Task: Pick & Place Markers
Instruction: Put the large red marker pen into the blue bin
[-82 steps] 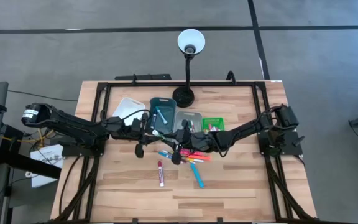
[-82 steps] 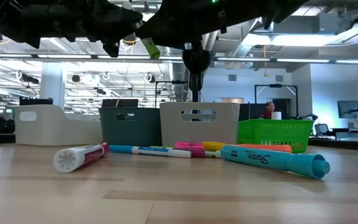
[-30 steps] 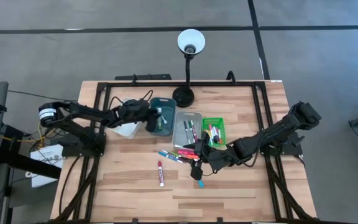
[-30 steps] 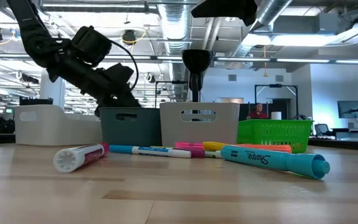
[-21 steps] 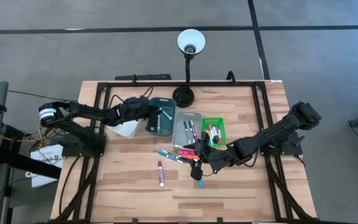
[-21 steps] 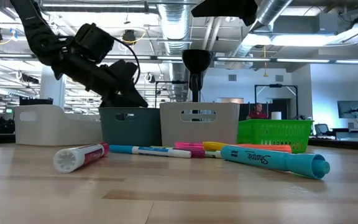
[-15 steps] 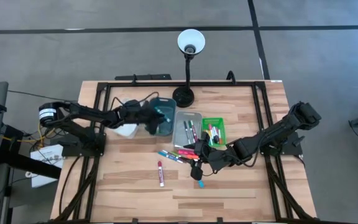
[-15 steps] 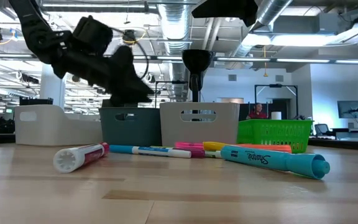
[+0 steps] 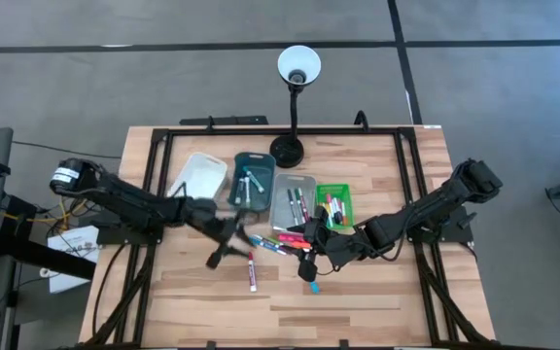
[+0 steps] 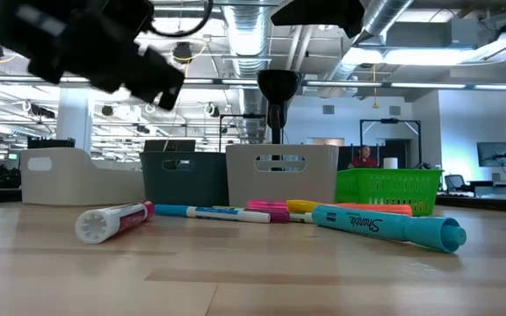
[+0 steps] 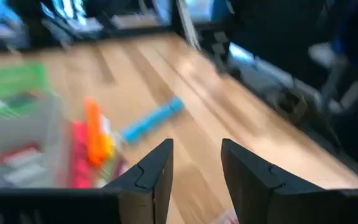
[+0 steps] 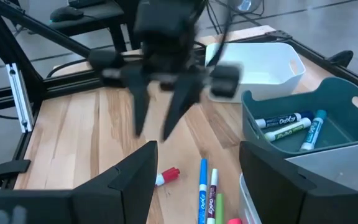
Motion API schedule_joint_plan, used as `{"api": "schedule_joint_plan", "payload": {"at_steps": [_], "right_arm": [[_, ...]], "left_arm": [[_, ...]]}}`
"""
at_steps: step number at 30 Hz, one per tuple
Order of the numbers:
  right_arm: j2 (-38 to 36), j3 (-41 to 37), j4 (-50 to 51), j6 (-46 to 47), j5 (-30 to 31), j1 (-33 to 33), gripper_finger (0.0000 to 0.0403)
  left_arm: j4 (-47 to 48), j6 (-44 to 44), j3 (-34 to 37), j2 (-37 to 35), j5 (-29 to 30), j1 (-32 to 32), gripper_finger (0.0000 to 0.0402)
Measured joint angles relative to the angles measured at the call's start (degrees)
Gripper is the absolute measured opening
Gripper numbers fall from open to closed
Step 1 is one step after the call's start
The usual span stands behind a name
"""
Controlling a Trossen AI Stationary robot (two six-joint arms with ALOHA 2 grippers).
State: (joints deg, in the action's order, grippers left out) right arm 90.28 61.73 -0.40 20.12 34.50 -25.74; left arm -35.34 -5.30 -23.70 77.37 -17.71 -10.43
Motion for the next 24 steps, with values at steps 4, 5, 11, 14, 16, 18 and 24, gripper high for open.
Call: {"api": "schedule_joint_plan", "payload": {"at_steps": [4, 5, 11, 14, 16, 18, 24], "right_arm": [[0.0, 0.0, 0.0, 0.9, 0.0, 0.0, 0.0216], [0.0, 0.0, 0.0, 0.9, 0.0, 0.0, 0.0216], [0.0, 0.0, 0.0, 0.9, 0.0, 0.0, 0.0216], [0.0, 0.0, 0.0, 0.9, 0.0, 0.0, 0.0216], [0.0, 0.0, 0.0, 0.9, 0.0, 0.0, 0.0216], [0.0, 0.0, 0.0, 0.9, 0.0, 0.0, 0.0216], [0.0, 0.0, 0.0, 0.9, 0.0, 0.0, 0.0216]], "left_arm": [[0.5, -0.5, 0.0, 4.8, 4.1, -3.2, 0.0133], [0.6, -0.5, -0.1, 5.9, 4.4, -3.5, 0.0134], [1.9, -5.1, -4.1, 11.1, 4.6, -4.7, 0.0134], [11.5, -7.5, -8.0, 11.9, 4.5, -5.1, 0.0134], [19.5, -8.9, -10.5, 12.4, 4.4, -5.1, 0.0133], [24.2, -9.8, -11.9, 12.9, 4.4, -5.0, 0.0132], [24.6, -11.3, -12.1, 14.3, 4.4, -5.0, 0.0132]]}}
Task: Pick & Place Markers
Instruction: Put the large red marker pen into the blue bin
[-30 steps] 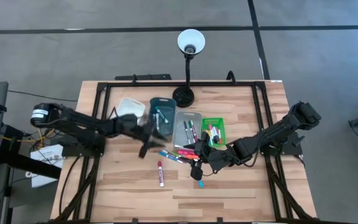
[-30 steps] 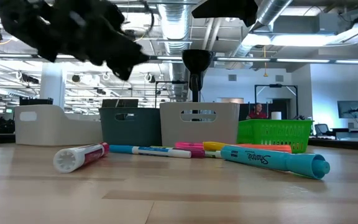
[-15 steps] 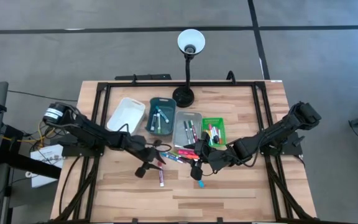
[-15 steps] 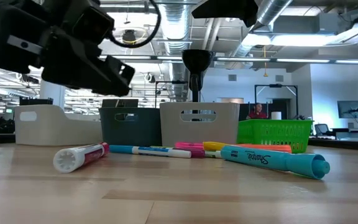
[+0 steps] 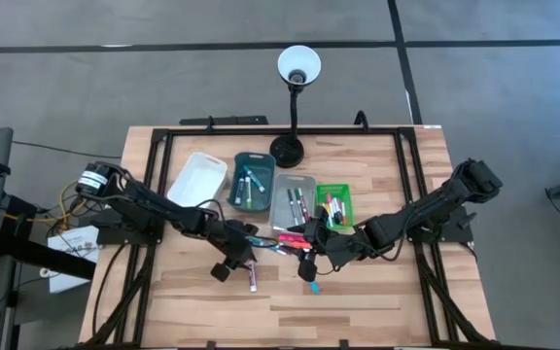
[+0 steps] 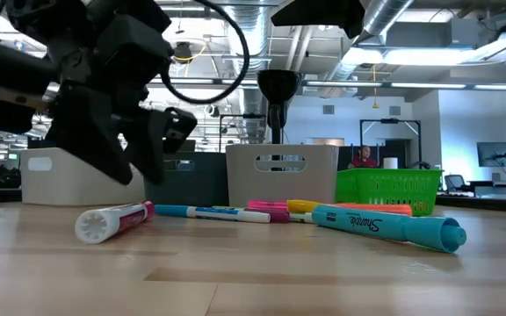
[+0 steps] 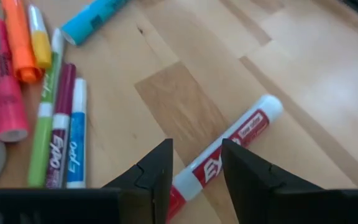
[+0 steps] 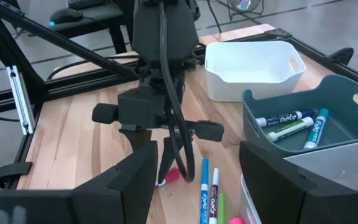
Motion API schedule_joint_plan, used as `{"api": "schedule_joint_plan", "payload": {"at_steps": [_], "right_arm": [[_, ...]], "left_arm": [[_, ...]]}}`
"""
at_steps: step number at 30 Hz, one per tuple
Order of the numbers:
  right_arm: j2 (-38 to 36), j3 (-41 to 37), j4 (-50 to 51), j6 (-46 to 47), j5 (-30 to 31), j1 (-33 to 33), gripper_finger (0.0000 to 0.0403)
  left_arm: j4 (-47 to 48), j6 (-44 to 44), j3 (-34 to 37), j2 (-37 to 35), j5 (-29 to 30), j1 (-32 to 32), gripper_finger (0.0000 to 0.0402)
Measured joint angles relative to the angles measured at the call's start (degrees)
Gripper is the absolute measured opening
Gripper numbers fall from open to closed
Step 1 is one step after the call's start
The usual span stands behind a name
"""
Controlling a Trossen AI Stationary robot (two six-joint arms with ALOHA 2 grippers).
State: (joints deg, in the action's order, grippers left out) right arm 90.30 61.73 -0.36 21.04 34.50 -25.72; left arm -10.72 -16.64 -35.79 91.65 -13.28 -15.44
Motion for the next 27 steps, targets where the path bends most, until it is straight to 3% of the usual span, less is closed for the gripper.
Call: {"api": "schedule_joint_plan", "payload": {"at_steps": [11, 15, 20, 27], "right_arm": [[0.0, 0.0, 0.0, 0.0, 0.0, 0.0, 0.0216], [0.0, 0.0, 0.0, 0.0, -0.1, 0.0, 0.0216], [0.0, 0.0, 0.1, 0.0, -0.2, 0.0, 0.0216], [0.0, 0.0, 0.1, 0.0, -0.2, 0.0, 0.0216]], "left_arm": [[-1.1, -0.1, -0.2, 7.1, 0.0, 0.0, 0.0131], [-0.9, 0.2, -0.2, 7.2, 0.1, 0.0, 0.0120], [-0.9, 1.9, -0.1, 7.2, 0.3, 0.0, 0.0066], [0.5, 6.9, 0.3, 4.0, 0.9, -0.3, 0.0064]]}}
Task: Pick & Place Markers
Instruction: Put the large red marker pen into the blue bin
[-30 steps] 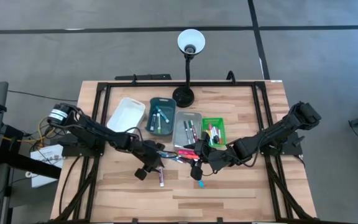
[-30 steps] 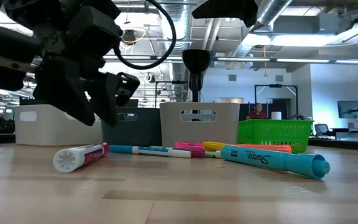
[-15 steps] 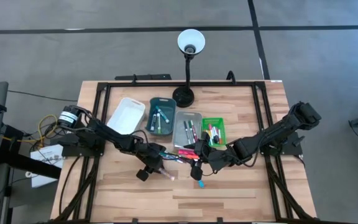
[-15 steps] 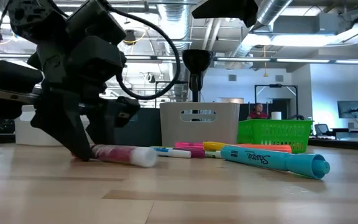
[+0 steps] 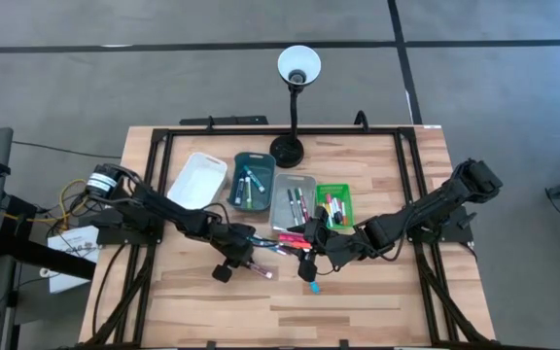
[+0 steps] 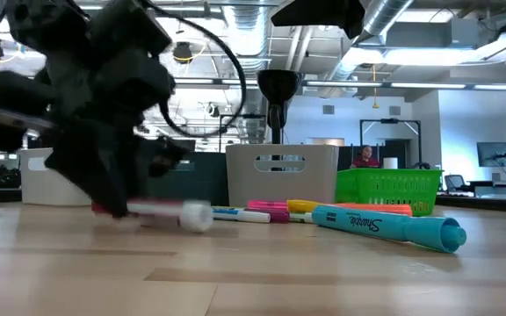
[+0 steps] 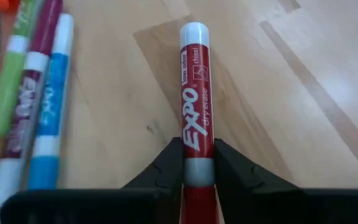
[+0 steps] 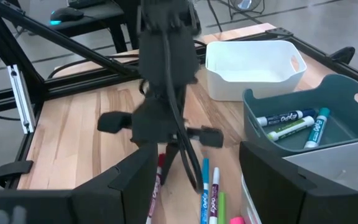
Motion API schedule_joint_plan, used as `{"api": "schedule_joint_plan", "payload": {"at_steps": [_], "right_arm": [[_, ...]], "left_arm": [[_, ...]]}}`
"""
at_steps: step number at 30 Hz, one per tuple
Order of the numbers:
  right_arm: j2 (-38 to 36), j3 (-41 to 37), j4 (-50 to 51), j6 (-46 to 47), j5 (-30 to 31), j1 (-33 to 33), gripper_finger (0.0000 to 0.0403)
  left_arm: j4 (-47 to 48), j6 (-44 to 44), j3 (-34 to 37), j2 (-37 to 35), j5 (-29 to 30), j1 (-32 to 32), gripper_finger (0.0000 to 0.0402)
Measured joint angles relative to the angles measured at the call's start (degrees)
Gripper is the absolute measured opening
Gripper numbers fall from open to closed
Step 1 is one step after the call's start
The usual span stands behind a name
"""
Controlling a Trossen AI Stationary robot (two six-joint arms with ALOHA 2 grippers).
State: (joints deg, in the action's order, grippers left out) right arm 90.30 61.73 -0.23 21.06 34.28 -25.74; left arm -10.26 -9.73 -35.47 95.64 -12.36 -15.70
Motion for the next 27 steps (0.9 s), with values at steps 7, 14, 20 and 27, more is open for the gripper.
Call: {"api": "schedule_joint_plan", "payload": {"at_steps": [7, 14, 20, 27], "right_arm": [[0.0, 0.0, 0.0, 0.0, 0.0, 0.0, 0.0216], [0.0, 0.0, 0.0, 0.0, 0.0, 0.0, 0.0216], [0.0, 0.0, 0.0, 0.0, 0.0, 0.0, 0.0216], [0.0, 0.0, 0.0, 0.0, 0.0, 0.0, 0.0216]], "left_arm": [[4.8, -1.8, -0.1, -13.3, 13.9, -0.8, 0.0072], [8.9, -0.1, -0.1, -25.1, 32.8, 6.2, 0.0073], [8.6, 14.9, -0.1, -28.1, 34.6, 17.4, 0.0075], [7.2, 27.4, 2.8, -23.4, 29.1, 27.3, 0.0074]]}}
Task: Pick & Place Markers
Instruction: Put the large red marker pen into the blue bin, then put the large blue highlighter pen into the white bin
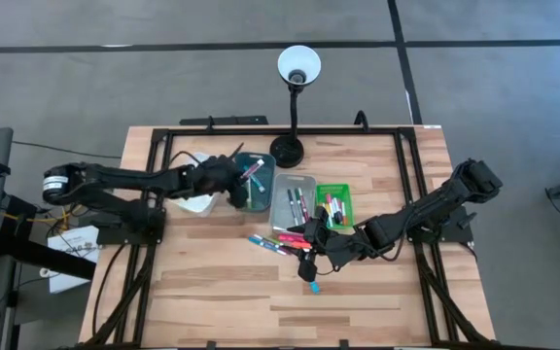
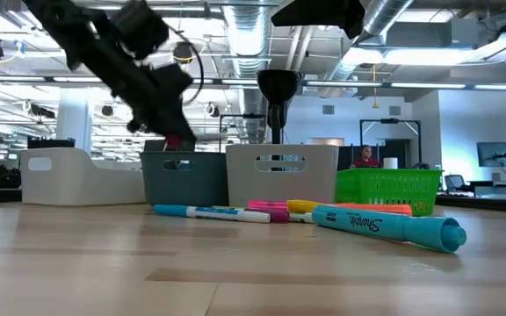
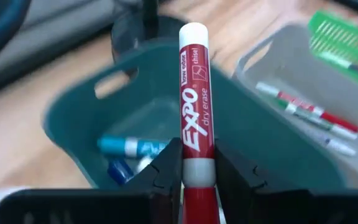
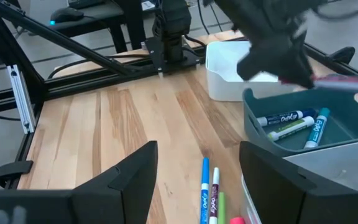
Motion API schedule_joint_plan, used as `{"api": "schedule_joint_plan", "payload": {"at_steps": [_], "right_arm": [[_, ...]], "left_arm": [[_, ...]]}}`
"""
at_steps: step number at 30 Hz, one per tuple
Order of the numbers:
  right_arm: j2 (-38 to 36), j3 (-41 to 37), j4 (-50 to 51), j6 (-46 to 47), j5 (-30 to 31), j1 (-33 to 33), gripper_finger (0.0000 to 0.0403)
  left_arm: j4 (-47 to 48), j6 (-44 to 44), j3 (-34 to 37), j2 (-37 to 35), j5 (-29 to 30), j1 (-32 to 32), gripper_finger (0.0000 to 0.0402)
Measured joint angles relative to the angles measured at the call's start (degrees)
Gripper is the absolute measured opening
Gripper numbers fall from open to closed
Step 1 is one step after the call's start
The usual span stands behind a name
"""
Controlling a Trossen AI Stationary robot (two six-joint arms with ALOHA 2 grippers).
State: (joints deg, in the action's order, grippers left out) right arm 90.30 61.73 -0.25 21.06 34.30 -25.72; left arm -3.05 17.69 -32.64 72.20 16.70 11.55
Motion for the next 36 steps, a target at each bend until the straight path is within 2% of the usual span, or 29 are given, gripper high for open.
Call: {"api": "schedule_joint_plan", "payload": {"at_steps": [3, 13, 18, 25, 30, 36], "right_arm": [[0.0, 0.0, 0.0, 0.0, 0.0, 0.0, 0.0216], [0.0, 0.0, 0.0, 0.0, 0.0, 0.0, 0.0216], [0.0, 0.0, 0.0, 0.0, 0.0, -0.1, 0.0216], [0.0, 0.0, 0.2, 0.1, -0.8, -0.1, 0.0216], [0.0, 0.0, 8.2, 10.4, -6.7, -0.1, 0.0216], [1.1, -0.2, 21.8, 26.4, -7.9, -0.1, 0.0216]], "left_arm": [[-3.1, 1.8, 1.6, 3.7, -1.6, 1.2, 0.0077], [-11.6, 1.9, 1.9, 14.2, -1.6, 1.2, 0.0082], [-11.8, 0.5, 1.9, 14.9, -1.6, 1.2, 0.0096], [-12.4, 0.4, 1.9, 14.5, -1.5, 1.2, 0.0138], [-13.4, 0.4, 1.9, 14.3, -2.0, 0.6, 0.0157], [-20.5, -1.5, 1.9, 11.5, -4.8, -2.3, 0.0153]]}}
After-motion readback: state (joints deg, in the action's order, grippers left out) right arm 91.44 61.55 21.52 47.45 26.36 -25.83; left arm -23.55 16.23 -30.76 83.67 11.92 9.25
